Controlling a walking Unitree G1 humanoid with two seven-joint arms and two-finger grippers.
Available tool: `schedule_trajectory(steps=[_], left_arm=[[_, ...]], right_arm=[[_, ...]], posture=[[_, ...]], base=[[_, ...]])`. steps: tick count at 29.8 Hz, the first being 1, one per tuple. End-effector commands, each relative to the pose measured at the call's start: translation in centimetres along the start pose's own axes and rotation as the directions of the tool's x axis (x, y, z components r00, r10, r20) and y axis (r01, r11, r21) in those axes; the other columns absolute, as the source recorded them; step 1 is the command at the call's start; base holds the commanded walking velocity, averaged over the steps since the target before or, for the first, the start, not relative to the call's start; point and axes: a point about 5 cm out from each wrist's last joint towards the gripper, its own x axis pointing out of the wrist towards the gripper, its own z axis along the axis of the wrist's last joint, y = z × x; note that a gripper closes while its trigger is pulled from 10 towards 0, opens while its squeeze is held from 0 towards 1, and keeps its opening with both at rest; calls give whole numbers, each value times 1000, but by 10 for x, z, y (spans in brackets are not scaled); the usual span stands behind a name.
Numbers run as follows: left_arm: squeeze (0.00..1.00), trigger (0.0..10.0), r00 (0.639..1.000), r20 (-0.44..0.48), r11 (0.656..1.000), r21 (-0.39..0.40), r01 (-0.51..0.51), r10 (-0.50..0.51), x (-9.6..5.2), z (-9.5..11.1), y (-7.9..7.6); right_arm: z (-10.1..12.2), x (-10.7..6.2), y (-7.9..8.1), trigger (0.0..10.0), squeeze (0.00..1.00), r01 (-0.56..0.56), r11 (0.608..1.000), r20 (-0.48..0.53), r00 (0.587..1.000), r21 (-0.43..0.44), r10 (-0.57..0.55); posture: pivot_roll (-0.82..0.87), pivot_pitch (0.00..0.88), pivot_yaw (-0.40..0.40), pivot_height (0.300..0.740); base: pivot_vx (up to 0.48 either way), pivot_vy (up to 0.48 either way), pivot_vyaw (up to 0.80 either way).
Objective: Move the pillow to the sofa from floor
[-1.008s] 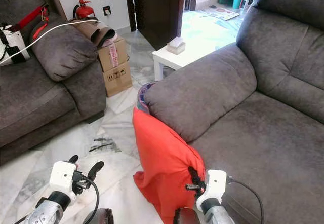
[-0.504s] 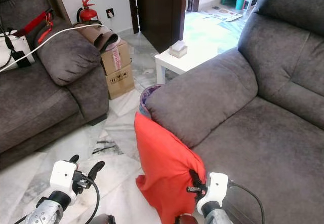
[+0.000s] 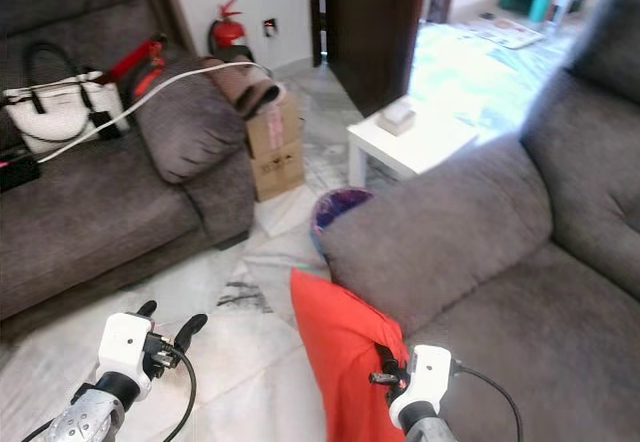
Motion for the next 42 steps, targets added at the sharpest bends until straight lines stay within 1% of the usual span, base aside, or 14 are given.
schedule_trajectory(steps=[1,9,13,18,24,27,32,34,35,36,37,38,39,42], left_arm=[[0,10000,999,-36,1000,-2,-5,5,-5,-8,4],[0,10000,998,-45,999,6,35,-35,-3,-6,5],[0,10000,998,-48,1000,6,27,-26,-4,-6,9],[0,10000,998,-51,1000,2,26,-26,-5,-6,9],[0,10000,998,-50,1000,0,31,-31,-4,-5,8],[0,10000,998,-50,999,1,34,-34,-3,-4,8],[0,10000,994,-69,996,19,82,-81,-4,-3,10],[0,10000,990,-86,993,34,113,-110,-6,-4,13],[0,10000,986,-101,990,45,134,-129,-7,-5,16],[0,10000,983,-110,987,56,151,-144,-9,-6,18],[0,10000,980,-117,983,69,168,-160,-10,-5,21],[0,10000,980,-117,983,69,168,-160,-10,-5,21],[0,10000,978,-119,980,77,181,-172,-10,-3,22],[0,10000,965,-136,968,86,236,-223,-10,0,23]], right_arm=[[18,10,8,10000,0,-61,998,79,995,-28,63],[23,14,21,10000,0,-278,944,-14,960,-178,280],[32,16,17,10000,0,-300,920,-29,953,-250,303],[53,19,-12,10000,0,-65,983,93,992,-171,82],[54,15,-20,10000,0,18,1000,173,985,6,-19],[49,13,-18,10000,0,18,1000,166,986,17,-21],[37,11,-7,10000,0,-101,990,80,991,-101,109],[30,9,-3,10000,0,-188,963,-9,982,-193,190],[23,8,-3,10000,0,-239,926,-106,970,-293,217],[17,6,-4,10000,0,-287,883,-196,954,-370,228],[11,1,-5,10000,0,-386,792,-307,915,-474,262],[11,1,-5,10000,0,-386,792,-307,915,-474,262],[11,-1,-5,10000,0,-425,759,-330,899,-494,289],[21,0,-5,10000,0,-446,753,-298,893,-484,337]], posture=[[4,85,48,740],[18,98,54,740],[28,110,57,740],[26,118,64,740],[31,125,75,740],[33,125,80,740],[42,127,90,740],[44,126,93,740],[44,125,93,740],[44,125,93,740],[44,125,93,740],[44,125,93,740],[50,122,93,740],[50,122,93,740]], base=[[0,0,0],[0,0,0],[0,0,0],[0,0,0],[0,0,0],[0,0,0],[0,0,0],[0,0,0],[0,0,0],[0,0,0],[0,0,0],[0,0,0],[0,0,0],[0,0,0]])
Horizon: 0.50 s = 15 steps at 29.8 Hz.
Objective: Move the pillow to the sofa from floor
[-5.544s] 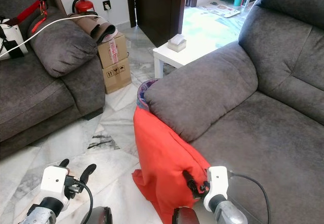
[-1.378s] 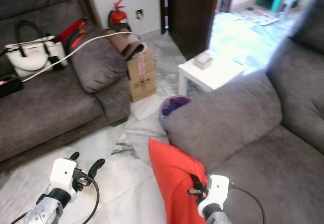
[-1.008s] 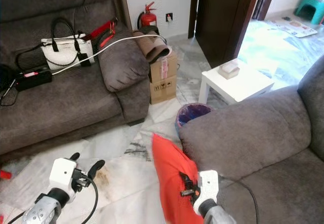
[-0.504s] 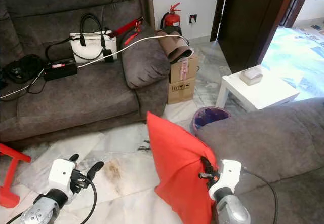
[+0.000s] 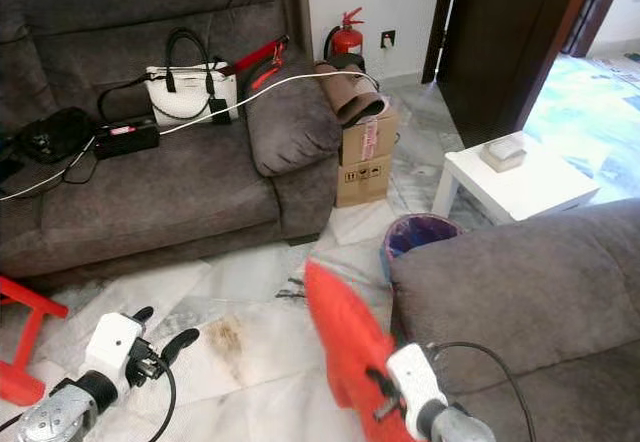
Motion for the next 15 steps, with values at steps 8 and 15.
schedule_trajectory(steps=[8,15], left_arm=[[0,10000,923,-164,929,66,363,-349,-10,0,-6],[0,10000,820,-292,844,70,531,-492,-23,-3,6]], right_arm=[[44,2,5,10000,0,-254,956,150,950,-145,275],[54,-4,20,10000,0,-437,874,129,874,-212,469]], posture=[[50,90,106,740],[44,65,118,740]], base=[[0,0,0],[0,0,0]])
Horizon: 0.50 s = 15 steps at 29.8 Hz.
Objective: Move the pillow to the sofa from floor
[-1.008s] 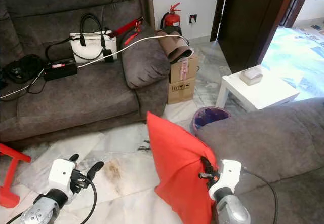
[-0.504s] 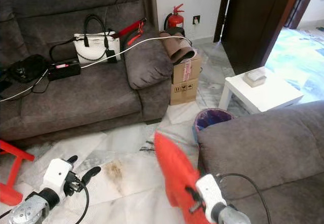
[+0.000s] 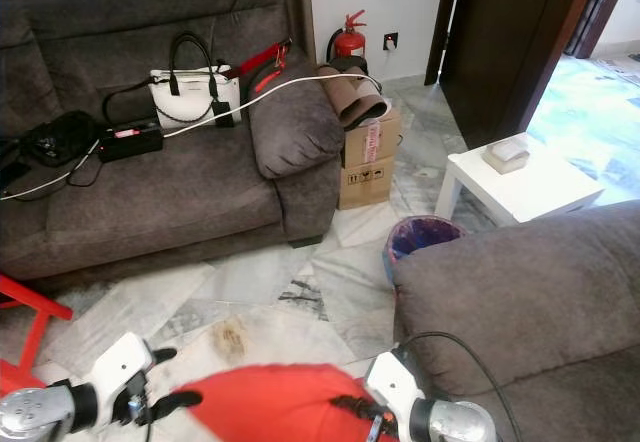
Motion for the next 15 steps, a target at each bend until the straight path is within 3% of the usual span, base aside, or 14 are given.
schedule_trajectory(steps=[1,5,7,15], left_arm=[[1000,10000,999,-20,999,-7,49,-49,-3,0,-1],[1000,10000,992,-44,993,-21,116,-117,-4,-1,-2],[1000,10000,977,-104,982,-1,188,-187,-4,-7,-7],[1000,10000,935,-151,947,-16,321,-320,-4,-10,-18]], right_arm=[[24,2,-2,10000,0,-35,997,98,994,-66,42],[26,1,3,10000,0,-88,994,90,992,-68,94],[31,1,7,10000,0,-126,989,90,987,-71,132],[43,-3,17,10000,0,-201,974,99,973,-102,211]], posture=[[44,65,118,740],[42,55,120,740],[41,59,120,740],[39,65,113,740]], base=[[0,0,0],[0,0,0],[0,0,0],[0,0,0]])
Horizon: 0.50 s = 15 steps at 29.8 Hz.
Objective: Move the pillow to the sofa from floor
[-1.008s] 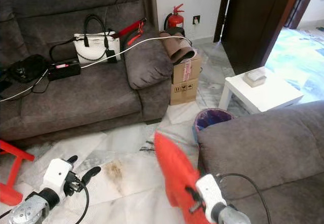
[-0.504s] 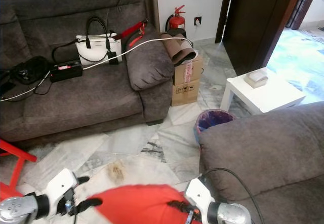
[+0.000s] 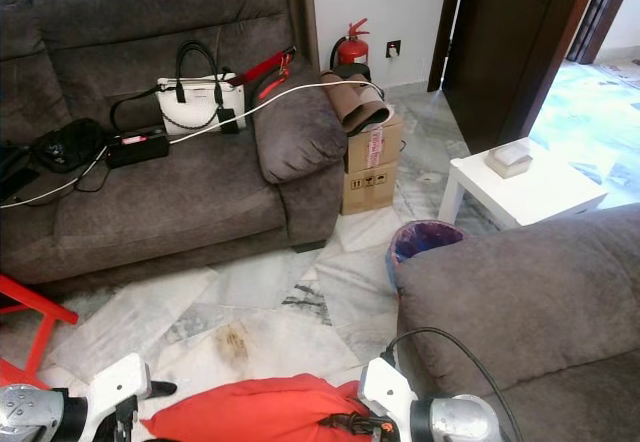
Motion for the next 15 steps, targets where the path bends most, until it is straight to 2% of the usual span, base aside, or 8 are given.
schedule_trajectory(steps=[1,4,7,8,9,10,15], left_arm=[[1000,10000,996,-77,999,11,47,-46,-6,-8,-3],[1000,10000,983,-152,993,39,108,-101,-10,-13,-5],[1000,10000,969,-227,987,103,126,-100,-14,-19,-2],[192,10000,963,-256,982,144,125,-85,-14,-22,-1],[192,10000,959,-274,977,172,125,-74,-14,-23,0],[0,10000,951,-299,972,191,133,-72,-14,-25,0],[0,10000,948,-313,968,215,126,-54,-11,-26,3]], right_arm=[[24,4,2,10000,0,-47,996,88,995,-72,53],[25,2,4,10000,0,-59,995,77,995,-75,65],[29,1,6,10000,0,-64,995,83,994,-79,70],[30,1,6,10000,0,-65,995,87,994,-81,72],[31,0,7,10000,0,-66,994,89,993,-82,74],[33,0,7,10000,0,-66,994,92,993,-84,74],[37,-2,8,10000,0,-64,994,96,993,-87,72]], posture=[[38,67,112,740],[39,70,108,740],[38,71,107,740],[37,72,107,740],[37,72,106,740],[37,73,106,740],[33,80,102,740]], base=[[0,0,0],[0,0,0],[0,0,0],[0,0,0],[0,0,0],[0,0,0],[0,0,0]])
